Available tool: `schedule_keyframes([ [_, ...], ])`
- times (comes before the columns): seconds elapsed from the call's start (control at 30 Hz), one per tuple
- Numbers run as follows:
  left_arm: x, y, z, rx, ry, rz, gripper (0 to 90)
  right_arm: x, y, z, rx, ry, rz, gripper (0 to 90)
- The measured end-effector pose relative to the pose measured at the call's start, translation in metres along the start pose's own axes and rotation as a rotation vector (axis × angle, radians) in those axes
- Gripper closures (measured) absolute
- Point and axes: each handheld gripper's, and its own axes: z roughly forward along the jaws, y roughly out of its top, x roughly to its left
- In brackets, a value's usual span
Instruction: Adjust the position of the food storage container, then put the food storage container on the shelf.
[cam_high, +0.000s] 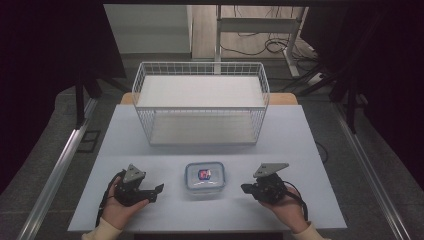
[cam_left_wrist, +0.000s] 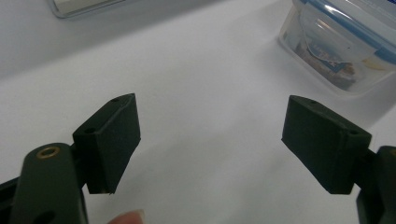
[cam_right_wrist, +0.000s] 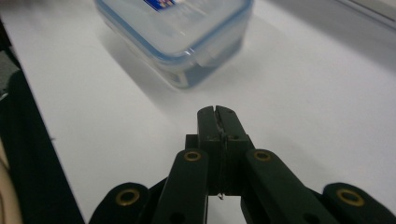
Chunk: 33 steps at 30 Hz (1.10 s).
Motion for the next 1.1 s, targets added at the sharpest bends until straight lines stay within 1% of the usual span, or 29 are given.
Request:
schedule_keyframes([
  [0.03, 0.0, 0.0, 0.0, -0.001, 0.0, 0.0, 19.5, 0.0, 0.0, 0.0, 0.0, 0.0, 0.0, 83.0],
  [0.07, 0.0, 0.0, 0.0, -0.001, 0.0, 0.0, 19.5, -0.001, 0.0, 0.001, -0.01, -0.008, 0.008, 71.6],
  [0.1, 0.0, 0.0, 0.0, -0.002, 0.0, -0.001, 19.5, 0.0, 0.0, 0.002, -0.025, -0.024, 0.019, 54.0],
  [0.13, 0.0, 0.0, -0.001, -0.002, 0.0, 0.0, 19.5, 0.0, 0.0, 0.003, -0.037, -0.039, 0.029, 44.5],
  [0.17, 0.0, 0.0, -0.001, -0.002, -0.001, 0.0, 19.5, 0.001, 0.001, 0.005, -0.039, -0.03, 0.035, 35.8],
  [0.23, 0.0, 0.0, -0.001, -0.001, -0.003, 0.003, 19.5, 0.002, 0.001, 0.007, -0.044, -0.016, 0.046, 29.8],
  [0.27, 0.0, 0.0, -0.001, -0.001, -0.003, 0.004, 19.5, 0.002, 0.001, 0.007, -0.044, -0.016, 0.046, 29.8],
  [0.33, 0.0, 0.0, -0.002, -0.004, -0.004, 0.003, 19.4, 0.006, 0.001, 0.008, -0.055, -0.049, 0.035, 24.2],
  [0.37, 0.0, 0.0, -0.002, -0.005, -0.004, 0.001, 19.4, 0.007, 0.001, 0.01, -0.053, -0.057, 0.029, 23.9],
  [0.5, 0.0, 0.001, -0.002, -0.006, -0.005, 0.002, 19.4, 0.006, 0.002, 0.011, -0.056, -0.044, 0.044, 24.1],
  [0.63, -0.001, 0.003, 0.001, -0.005, -0.011, 0.005, 19.4, 0.006, 0.002, 0.009, -0.082, -0.052, 0.057, 24.0],
  [0.67, -0.001, 0.004, 0.002, -0.005, -0.012, 0.006, 19.4, 0.005, 0.002, 0.007, -0.099, -0.049, 0.073, 23.4],
  [0.7, -0.001, 0.004, 0.003, -0.009, -0.014, 0.006, 19.4, 0.005, 0.002, 0.007, -0.099, -0.049, 0.073, 23.4],
  [0.8, -0.002, 0.007, 0.002, -0.022, -0.021, 0.001, 19.4, 0.005, 0.003, 0.004, -0.121, -0.038, 0.114, 21.4],
  [0.83, -0.002, 0.007, 0.002, -0.024, -0.023, 0.001, 19.3, 0.005, 0.003, 0.004, -0.117, -0.037, 0.137, 21.5],
  [0.9, -0.002, 0.007, 0.001, -0.025, -0.021, 0.0, 19.2, 0.004, 0.003, 0.006, -0.104, -0.039, 0.155, 21.8],
  [0.93, -0.003, 0.007, 0.0, -0.023, -0.023, -0.004, 19.2, 0.004, 0.003, 0.006, -0.104, -0.039, 0.155, 21.8],
  [1.0, -0.003, 0.009, -0.002, -0.029, -0.025, -0.021, 18.9, 0.002, 0.003, 0.009, -0.097, -0.036, 0.175, 21.9],
  [1.07, -0.004, 0.012, -0.004, -0.029, -0.035, -0.053, 17.8, 0.0, 0.005, 0.011, -0.09, -0.027, 0.192, 21.7],
  [1.1, -0.005, 0.014, -0.006, -0.026, -0.056, -0.077, 16.1, -0.001, 0.006, 0.012, -0.091, -0.024, 0.202, 21.4],
])
